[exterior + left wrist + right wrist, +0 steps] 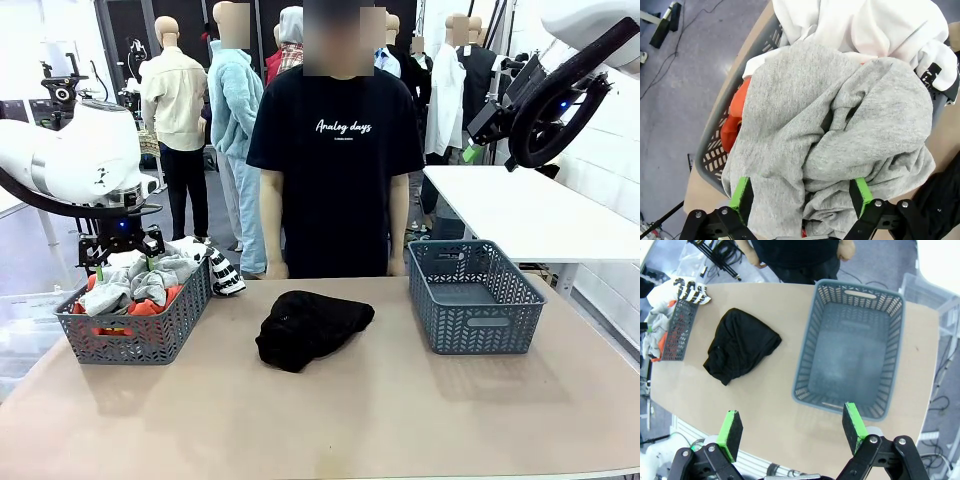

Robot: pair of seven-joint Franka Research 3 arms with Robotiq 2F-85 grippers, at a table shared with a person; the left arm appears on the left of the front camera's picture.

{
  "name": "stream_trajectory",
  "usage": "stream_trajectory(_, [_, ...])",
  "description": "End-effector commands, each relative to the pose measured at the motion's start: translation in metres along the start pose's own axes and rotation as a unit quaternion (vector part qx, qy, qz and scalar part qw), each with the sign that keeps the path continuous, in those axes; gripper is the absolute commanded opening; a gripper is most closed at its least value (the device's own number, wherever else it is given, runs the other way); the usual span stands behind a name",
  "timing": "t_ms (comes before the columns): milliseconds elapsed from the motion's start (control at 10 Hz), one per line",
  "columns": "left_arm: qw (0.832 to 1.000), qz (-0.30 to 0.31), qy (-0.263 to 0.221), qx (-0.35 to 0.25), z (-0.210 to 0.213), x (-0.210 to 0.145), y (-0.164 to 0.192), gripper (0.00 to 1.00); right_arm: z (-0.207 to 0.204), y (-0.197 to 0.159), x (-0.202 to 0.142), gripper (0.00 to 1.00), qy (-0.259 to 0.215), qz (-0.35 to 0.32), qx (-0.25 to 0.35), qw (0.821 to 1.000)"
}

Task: Sort the tops and bottoms.
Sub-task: Lift clothes from the center of the table with your right hand.

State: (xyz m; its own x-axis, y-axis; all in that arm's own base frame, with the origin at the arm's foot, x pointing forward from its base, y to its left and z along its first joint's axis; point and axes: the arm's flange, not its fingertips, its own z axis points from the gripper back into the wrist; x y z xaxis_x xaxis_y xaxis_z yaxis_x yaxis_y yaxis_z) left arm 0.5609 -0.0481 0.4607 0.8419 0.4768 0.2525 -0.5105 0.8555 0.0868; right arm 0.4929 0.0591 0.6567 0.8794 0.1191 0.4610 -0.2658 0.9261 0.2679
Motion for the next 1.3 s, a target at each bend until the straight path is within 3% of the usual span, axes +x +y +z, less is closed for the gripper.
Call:
stream_trajectory(0, [1.0,0.0,-0.006,-0.001,0.001,0.001,-0.001,1.0,0.001,0.003,0.002,1.0,0.009,-0.006,-0.01,1.0])
stream_trajectory(500, [1.0,0.0,0.0,0.0,0.0,0.0,0.0,1.0,0.001,0.003,0.002,1.0,0.009,-0.006,-0.01,1.0])
stream_trajectory(700, [0.995,-0.026,-0.04,-0.087,0.06,0.01,0.002,1.0,0.001,0.003,0.002,1.0,0.009,-0.006,-0.01,1.0])
stream_trajectory(900, [0.985,-0.027,-0.037,-0.165,0.108,0.015,0.028,1.0,0.001,0.003,0.002,1.0,0.009,-0.006,-0.01,1.0])
stream_trajectory(1100, [0.959,-0.122,-0.022,-0.253,0.136,-0.002,0.054,1.0,0.001,0.003,0.002,1.0,0.009,-0.006,-0.01,1.0])
stream_trajectory(1200, [0.948,-0.14,-0.064,-0.277,0.15,-0.017,0.065,1.0,0.001,0.003,0.002,1.0,0.009,-0.006,-0.01,1.0])
